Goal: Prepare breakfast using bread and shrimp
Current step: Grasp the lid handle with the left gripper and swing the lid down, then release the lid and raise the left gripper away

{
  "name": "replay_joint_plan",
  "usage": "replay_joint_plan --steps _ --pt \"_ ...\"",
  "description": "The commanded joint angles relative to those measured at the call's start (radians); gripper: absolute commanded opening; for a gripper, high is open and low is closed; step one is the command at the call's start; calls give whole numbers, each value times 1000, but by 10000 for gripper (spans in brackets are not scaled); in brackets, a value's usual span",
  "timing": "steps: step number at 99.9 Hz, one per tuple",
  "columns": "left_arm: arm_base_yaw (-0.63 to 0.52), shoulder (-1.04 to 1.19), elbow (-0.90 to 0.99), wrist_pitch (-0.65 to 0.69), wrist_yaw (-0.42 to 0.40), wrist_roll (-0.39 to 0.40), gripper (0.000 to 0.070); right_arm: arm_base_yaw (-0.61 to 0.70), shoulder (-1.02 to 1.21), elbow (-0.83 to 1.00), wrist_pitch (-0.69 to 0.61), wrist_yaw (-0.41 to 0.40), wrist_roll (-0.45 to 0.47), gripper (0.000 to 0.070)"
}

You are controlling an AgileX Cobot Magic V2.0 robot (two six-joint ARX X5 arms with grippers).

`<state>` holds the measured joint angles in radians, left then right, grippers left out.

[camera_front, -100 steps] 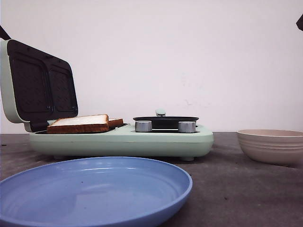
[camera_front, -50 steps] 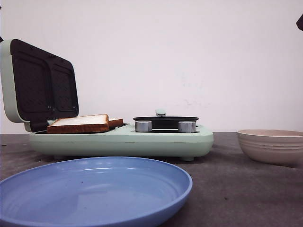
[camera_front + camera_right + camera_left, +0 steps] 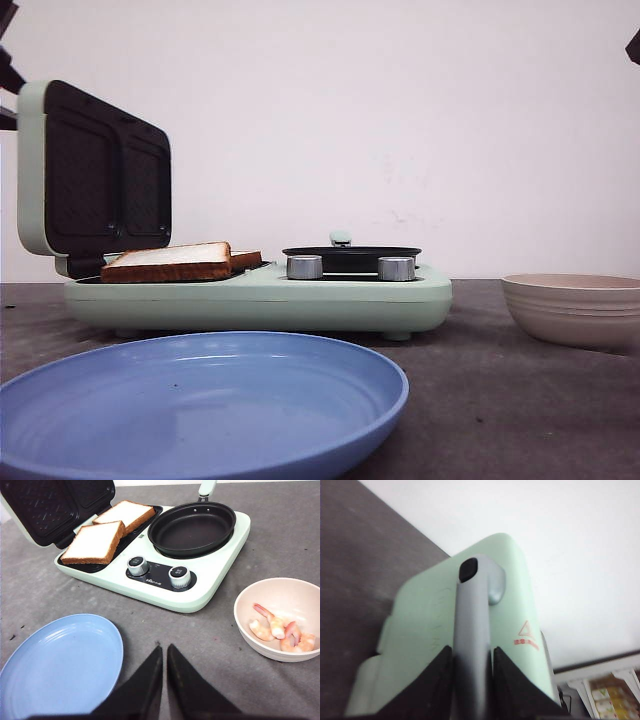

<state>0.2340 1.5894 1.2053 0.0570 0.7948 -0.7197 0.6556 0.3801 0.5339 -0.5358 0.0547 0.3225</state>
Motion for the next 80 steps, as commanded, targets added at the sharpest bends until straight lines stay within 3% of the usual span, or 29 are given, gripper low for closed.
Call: replay_joint_plan --steps 1,28,54,80 --pt "-35 22 10 -7 17 20 3 10 2 3 10 -2 8 5" --pt "-132 22 10 -29 -21 61 3 10 2 3 10 -2 8 5" --pt "-234 22 10 -105 -115 160 3 10 2 3 10 -2 11 5" --pt "-283 22 10 -109 -126 174 3 10 2 3 10 -2 11 5"
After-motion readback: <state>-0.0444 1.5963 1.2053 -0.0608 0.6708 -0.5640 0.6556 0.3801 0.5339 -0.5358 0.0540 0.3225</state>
